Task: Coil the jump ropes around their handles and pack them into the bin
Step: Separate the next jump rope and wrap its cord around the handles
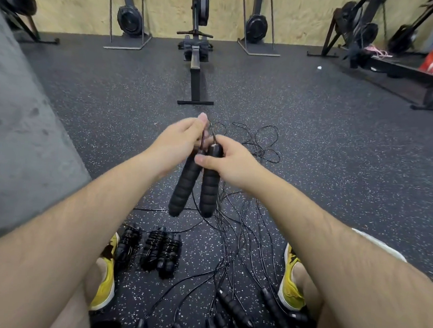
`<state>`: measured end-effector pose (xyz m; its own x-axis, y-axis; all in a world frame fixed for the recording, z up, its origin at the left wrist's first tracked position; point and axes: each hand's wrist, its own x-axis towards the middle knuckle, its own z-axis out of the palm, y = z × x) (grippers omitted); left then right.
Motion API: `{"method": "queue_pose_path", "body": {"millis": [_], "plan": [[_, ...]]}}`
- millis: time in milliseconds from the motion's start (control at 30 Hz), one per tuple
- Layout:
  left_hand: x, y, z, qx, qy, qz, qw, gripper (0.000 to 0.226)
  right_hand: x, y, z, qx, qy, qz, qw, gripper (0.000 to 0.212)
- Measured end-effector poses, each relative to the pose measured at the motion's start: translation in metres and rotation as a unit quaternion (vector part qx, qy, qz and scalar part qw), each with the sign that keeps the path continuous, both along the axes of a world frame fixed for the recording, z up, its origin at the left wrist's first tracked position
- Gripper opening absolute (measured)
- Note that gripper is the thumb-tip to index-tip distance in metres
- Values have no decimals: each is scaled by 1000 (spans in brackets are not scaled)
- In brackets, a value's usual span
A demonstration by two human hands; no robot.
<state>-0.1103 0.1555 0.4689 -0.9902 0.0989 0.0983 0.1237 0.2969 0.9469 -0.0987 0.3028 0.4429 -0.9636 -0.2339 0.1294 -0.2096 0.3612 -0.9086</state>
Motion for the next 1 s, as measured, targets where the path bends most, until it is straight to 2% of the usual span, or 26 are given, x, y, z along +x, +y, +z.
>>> {"method": "queue_pose_path", "body": {"millis": [33,133,267,367,500,600,633,667,733,767,833,867,900,967,1000], "plan": [[3,-3,-5,-42,-12,-13,999,49,-3,0,3,-28,-4,-18,999,26],[15,-11,-17,-59,-87,-92,990,75,-8,3,9,-126,-31,-52,990,16],[20,-17,-28,31,-100,-131,986,62,-6,0,10,-185,-88,-31,978,10],[21,-17,-30,68,-92,-124,986,55,-5,-8,5,-147,-96,-38,984,20],[21,-14,-31,100,-111,-132,980,42,6,-12,13,-55,-107,-84,989,53],[22,-6,-31,99,-104,-111,984,27,11,-9,24,-83,-160,-89,980,74],[21,-3,-31,102,-95,-84,987,26,12,-6,25,-81,-168,-63,980,74],[20,0,-32,115,-89,-49,988,26,11,-2,24,-56,-160,-29,985,60],[17,4,-32,166,-95,7,982,28,16,-3,19,29,-134,41,990,17],[16,7,-31,199,-113,14,973,29,19,-5,14,58,-114,47,991,20],[17,14,-33,238,-168,-11,957,29,23,-11,4,108,-84,9,991,64],[19,16,-34,222,-181,-25,958,30,23,-12,1,138,-81,-27,987,82],[21,17,-33,188,-184,-38,964,31,24,-11,2,165,-86,-52,981,86],[28,11,-30,74,-179,-97,976,36,22,-2,2,226,-92,-64,968,75],[31,5,-23,-35,-159,-132,978,40,23,4,6,276,-78,-63,956,67]]}}
